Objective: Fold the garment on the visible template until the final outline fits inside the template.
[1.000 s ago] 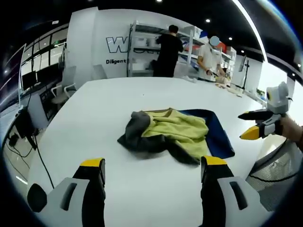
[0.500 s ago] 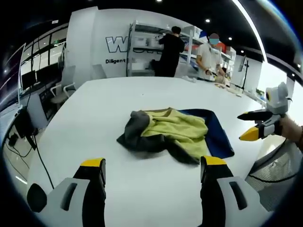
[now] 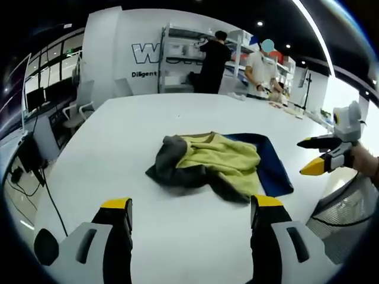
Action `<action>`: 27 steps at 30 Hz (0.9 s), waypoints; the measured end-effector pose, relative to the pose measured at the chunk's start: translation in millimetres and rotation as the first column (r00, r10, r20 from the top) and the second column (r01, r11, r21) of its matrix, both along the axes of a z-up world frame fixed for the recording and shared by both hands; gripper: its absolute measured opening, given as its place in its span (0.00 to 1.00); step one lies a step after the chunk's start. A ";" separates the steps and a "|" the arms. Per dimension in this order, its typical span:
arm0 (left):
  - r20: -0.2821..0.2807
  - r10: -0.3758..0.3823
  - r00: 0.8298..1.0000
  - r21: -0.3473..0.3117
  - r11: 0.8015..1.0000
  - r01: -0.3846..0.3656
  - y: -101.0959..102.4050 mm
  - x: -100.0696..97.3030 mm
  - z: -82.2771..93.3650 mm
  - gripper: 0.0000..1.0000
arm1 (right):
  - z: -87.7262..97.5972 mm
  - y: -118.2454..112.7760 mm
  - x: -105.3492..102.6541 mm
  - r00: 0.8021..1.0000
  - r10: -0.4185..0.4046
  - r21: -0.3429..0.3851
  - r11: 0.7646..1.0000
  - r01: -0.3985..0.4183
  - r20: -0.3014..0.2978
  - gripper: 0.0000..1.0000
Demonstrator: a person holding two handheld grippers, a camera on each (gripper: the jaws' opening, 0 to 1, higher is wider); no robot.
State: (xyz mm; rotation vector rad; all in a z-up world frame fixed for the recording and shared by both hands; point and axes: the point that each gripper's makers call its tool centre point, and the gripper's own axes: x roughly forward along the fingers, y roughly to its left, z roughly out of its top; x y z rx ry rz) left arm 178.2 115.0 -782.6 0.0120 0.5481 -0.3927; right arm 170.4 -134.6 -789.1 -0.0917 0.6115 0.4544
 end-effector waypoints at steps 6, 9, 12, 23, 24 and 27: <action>0.000 0.002 1.000 -0.002 1.000 -0.002 1.0 0.5 0.1 0.78 | -0.3 -0.1 0.4 1.000 -0.001 0.002 1.000 0.001 -0.003 0.96; 0.001 -0.001 1.000 -0.001 1.000 0.001 0.3 0.4 0.2 0.78 | -0.9 -0.6 0.5 1.000 -0.003 0.002 1.000 0.003 -0.005 0.96; 0.000 0.003 1.000 0.003 1.000 -0.003 1.2 0.5 -0.1 0.77 | -1.0 -0.5 0.4 1.000 -0.004 0.007 1.000 0.004 -0.008 0.96; -0.007 -0.006 1.000 0.004 1.000 0.007 -0.4 -0.6 -1.5 0.74 | -1.9 0.2 -1.6 1.000 0.002 0.001 1.000 -0.001 -0.018 0.93; -0.009 -0.010 1.000 0.006 1.000 0.010 -0.9 -1.0 -1.9 0.74 | -1.8 0.3 -1.7 1.000 0.002 0.001 1.000 -0.002 -0.018 0.93; -0.005 -0.018 1.000 0.016 1.000 0.018 -1.9 -1.3 -1.9 0.74 | -1.7 1.8 -1.7 1.000 0.004 0.004 1.000 -0.004 -0.024 0.92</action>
